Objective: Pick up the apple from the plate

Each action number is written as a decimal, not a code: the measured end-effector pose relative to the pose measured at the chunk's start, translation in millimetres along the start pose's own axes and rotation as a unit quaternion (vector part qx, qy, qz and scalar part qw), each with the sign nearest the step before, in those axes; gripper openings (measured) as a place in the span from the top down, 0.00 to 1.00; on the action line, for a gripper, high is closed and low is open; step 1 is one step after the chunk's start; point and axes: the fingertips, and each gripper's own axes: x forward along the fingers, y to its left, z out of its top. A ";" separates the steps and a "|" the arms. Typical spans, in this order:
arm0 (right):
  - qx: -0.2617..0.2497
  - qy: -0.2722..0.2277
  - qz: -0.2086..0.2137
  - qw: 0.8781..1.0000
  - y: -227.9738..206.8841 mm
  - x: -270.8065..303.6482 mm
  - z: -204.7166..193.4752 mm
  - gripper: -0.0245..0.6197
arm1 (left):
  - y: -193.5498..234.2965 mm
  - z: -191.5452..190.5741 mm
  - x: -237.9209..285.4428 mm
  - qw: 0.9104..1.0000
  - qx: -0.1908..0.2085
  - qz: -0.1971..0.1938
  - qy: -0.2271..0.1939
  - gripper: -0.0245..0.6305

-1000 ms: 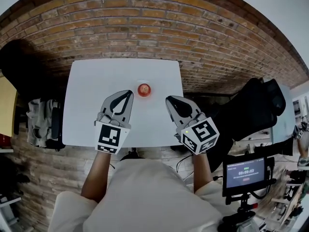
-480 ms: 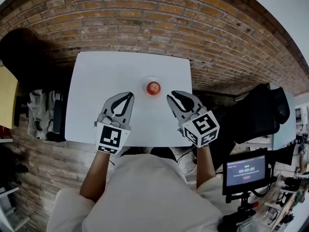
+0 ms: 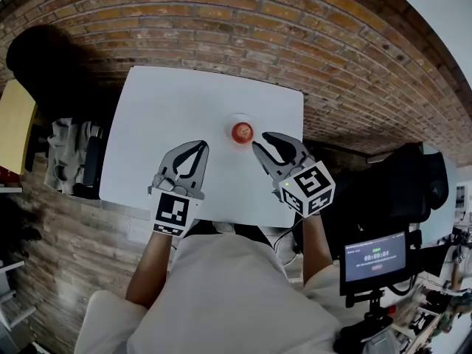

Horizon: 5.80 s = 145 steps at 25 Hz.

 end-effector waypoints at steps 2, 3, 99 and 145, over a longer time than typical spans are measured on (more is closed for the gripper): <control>0.001 0.008 0.021 1.000 -4.1 3.1 -6.3 0.76 | -4.3 -0.7 7.5 1.000 -0.008 0.008 0.004 0.95; -0.001 0.011 0.029 1.000 -7.7 4.5 -9.7 0.75 | -7.0 -0.9 12.6 1.000 -0.010 0.012 0.006 0.95; -0.152 0.314 0.155 0.924 -73.4 163.1 -226.2 0.35 | 17.3 -96.4 29.9 0.983 -0.080 0.109 0.125 0.95; -0.126 0.319 0.084 0.936 -89.5 151.7 -210.1 0.41 | 13.9 -85.1 34.4 0.986 -0.072 0.098 0.110 0.95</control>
